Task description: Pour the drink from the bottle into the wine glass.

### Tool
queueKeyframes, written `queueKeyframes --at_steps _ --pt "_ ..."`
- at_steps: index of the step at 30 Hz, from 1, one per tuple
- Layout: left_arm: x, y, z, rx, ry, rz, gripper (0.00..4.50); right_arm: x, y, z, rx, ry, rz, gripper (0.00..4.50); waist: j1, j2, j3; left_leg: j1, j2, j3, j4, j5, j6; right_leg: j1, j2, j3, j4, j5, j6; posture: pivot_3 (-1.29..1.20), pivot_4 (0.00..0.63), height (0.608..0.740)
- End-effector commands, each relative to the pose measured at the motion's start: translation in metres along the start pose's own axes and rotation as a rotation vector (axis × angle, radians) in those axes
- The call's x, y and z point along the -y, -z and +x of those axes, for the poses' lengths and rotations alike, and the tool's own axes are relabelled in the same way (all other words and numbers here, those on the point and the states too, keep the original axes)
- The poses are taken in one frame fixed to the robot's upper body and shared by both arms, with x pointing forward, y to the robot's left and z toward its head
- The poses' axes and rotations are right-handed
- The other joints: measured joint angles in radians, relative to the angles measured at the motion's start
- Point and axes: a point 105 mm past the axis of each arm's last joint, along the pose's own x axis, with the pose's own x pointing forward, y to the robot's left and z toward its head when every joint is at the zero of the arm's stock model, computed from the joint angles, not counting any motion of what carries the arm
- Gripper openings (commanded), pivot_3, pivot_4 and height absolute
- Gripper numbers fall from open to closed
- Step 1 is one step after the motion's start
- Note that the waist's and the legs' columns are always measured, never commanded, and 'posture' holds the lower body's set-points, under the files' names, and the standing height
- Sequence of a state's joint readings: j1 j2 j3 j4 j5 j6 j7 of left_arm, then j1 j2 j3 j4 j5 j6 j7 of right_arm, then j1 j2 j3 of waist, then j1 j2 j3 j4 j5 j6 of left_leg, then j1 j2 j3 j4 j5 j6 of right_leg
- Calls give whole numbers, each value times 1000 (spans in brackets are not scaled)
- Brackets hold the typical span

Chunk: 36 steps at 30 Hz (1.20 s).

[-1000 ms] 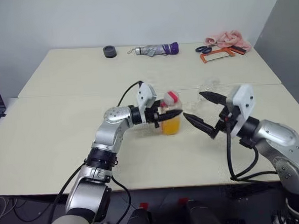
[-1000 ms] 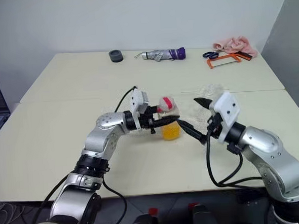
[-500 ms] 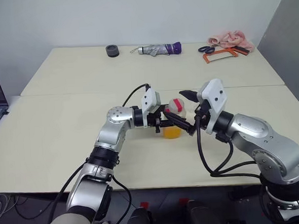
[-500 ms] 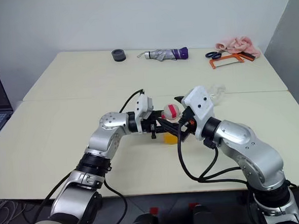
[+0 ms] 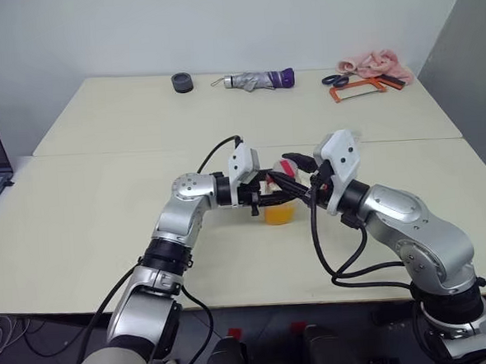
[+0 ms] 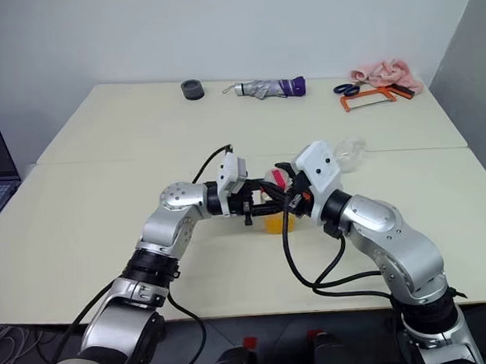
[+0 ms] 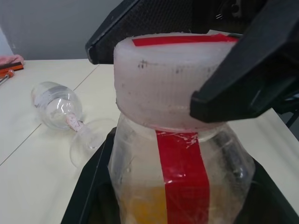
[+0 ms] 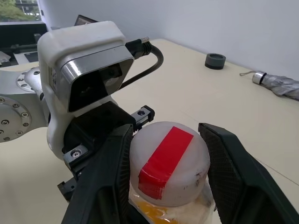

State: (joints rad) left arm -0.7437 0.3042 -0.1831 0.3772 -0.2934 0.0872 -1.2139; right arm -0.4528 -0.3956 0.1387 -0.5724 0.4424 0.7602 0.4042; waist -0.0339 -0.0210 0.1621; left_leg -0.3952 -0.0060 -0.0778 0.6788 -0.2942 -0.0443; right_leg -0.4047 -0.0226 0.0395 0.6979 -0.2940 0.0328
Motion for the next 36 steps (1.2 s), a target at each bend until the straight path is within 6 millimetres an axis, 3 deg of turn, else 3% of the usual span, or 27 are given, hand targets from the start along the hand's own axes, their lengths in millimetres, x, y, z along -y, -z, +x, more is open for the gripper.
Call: queueKeyframes --at_steps 1,4,6,9,12,13,17,20,23,28,36 --pt "-4 -17 -8 51 -12 8 1870 -19 -14 -1 73 -159 -35 1895 0 0 0 0 0 0 0 0 0 0 0 0 0 0 0 0 150 740" --pt "2 -19 -16 30 62 -11 1869 -31 -12 0 56 -420 -122 1895 -3 1 0 0 0 0 0 0 0 0 0 0 0 0 0 0 150 740" --pt "7 -20 -22 -1 124 -7 1867 -26 -9 2 12 -563 -186 1895 -12 2 1 1 0 1 0 0 0 0 1 0 0 0 0 0 150 740" --pt "8 -23 -28 -28 161 11 1866 -10 -16 15 1 -612 -199 1895 -21 2 1 2 1 0 -1 0 0 1 2 0 0 0 0 0 150 740" --pt "3 -28 -28 -18 133 20 1859 -7 -18 14 -3 -635 -178 1895 -22 2 1 1 1 -1 -1 0 0 0 2 -1 0 0 0 0 150 740" --pt "1 -29 -28 -10 117 18 1858 -5 -17 13 3 -615 -175 1895 -20 2 1 1 1 -1 0 0 0 0 1 -1 0 0 0 0 150 740" --pt "-2 -29 -27 25 59 -15 1845 9 -24 -4 83 -416 -133 3261 -6 2 1 -3 2 -3 1 0 0 -1 -4 -2 -1 0 0 0 150 740" --pt "-3 -28 -26 33 38 -22 1845 6 -32 -18 129 -312 -99 4280 1 2 1 -4 1 -3 1 0 0 -2 -6 -1 -1 0 0 0 150 740" --pt "-7 -29 -24 46 11 -23 1844 0 -35 -25 160 -173 -43 4293 1 2 1 -3 1 -3 1 0 0 -2 -5 -1 0 0 0 0 150 740" --pt "-15 -29 -22 47 -11 -18 1843 -6 -28 -10 150 104 -73 4293 -2 2 1 -2 0 -2 1 0 0 -2 -1 0 0 0 0 0 150 740" --pt "-21 -27 -19 28 3 9 1842 -9 -22 5 152 194 -50 4293 -1 2 1 -2 -1 -2 1 1 -1 -2 -1 0 0 0 0 0 150 740"
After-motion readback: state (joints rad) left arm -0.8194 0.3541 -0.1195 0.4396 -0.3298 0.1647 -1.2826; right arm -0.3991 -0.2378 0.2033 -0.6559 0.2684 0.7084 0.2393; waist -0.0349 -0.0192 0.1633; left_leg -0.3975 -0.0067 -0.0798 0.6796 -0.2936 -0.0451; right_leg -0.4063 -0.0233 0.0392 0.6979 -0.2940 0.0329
